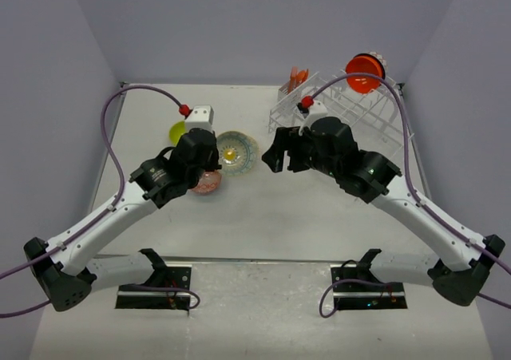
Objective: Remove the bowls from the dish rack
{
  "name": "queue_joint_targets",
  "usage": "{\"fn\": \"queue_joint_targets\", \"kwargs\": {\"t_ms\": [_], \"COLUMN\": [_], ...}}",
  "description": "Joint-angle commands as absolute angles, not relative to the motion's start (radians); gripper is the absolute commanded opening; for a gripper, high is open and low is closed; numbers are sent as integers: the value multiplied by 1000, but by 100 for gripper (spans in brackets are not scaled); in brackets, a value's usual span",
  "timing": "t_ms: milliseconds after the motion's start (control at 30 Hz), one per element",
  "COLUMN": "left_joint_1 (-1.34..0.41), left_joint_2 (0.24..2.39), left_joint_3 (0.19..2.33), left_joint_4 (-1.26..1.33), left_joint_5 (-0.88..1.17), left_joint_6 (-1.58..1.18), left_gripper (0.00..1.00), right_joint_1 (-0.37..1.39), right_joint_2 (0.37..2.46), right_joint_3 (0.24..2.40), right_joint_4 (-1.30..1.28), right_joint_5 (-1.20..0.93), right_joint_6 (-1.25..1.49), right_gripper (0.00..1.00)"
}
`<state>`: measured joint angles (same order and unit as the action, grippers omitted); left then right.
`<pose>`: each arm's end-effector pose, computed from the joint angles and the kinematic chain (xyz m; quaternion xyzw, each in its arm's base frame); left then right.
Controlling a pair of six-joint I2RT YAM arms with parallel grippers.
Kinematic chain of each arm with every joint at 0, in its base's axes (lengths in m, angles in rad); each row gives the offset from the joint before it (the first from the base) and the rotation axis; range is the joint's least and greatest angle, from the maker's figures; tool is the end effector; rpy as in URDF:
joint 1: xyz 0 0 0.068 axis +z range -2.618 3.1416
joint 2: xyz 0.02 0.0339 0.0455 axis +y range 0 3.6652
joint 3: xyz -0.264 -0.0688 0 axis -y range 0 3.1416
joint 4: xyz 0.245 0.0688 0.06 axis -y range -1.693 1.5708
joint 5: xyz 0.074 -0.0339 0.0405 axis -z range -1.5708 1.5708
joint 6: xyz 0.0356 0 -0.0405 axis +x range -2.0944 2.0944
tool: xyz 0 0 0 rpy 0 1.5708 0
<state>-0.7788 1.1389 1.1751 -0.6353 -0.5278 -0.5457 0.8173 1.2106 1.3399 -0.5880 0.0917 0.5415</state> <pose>0.1825 -0.1549 0.3630 -0.0217 0.8620 -0.0953 0.4973 0.1805 0.1876 0.4032 -0.0927 0.8437 0.3010 0.4347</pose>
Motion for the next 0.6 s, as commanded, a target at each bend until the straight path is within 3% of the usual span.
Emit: {"fn": "queue_joint_targets", "kwargs": {"t_ms": [0, 67, 233, 567], "left_joint_1": [-758, -697, -483, -289], "left_joint_2": [1066, 1046, 1002, 989], "left_joint_3": [1160, 1126, 1045, 936], "left_joint_4": [-614, -614, -551, -482], "left_joint_5": [-611, -562, -382, -145], "left_joint_6": [-606, -607, -569, -546], "left_gripper": [0, 0, 0, 0], "right_joint_1": [819, 819, 819, 819], "right_joint_2": [1085, 1011, 890, 563], "right_joint_3": [1292, 1237, 1132, 879], "right_joint_4": [-555, -555, -571, -483], "right_joint_5": [146, 156, 170, 70], "right_joint_6": [568, 572, 572, 560], "right_gripper": [82, 91, 99, 99]}}
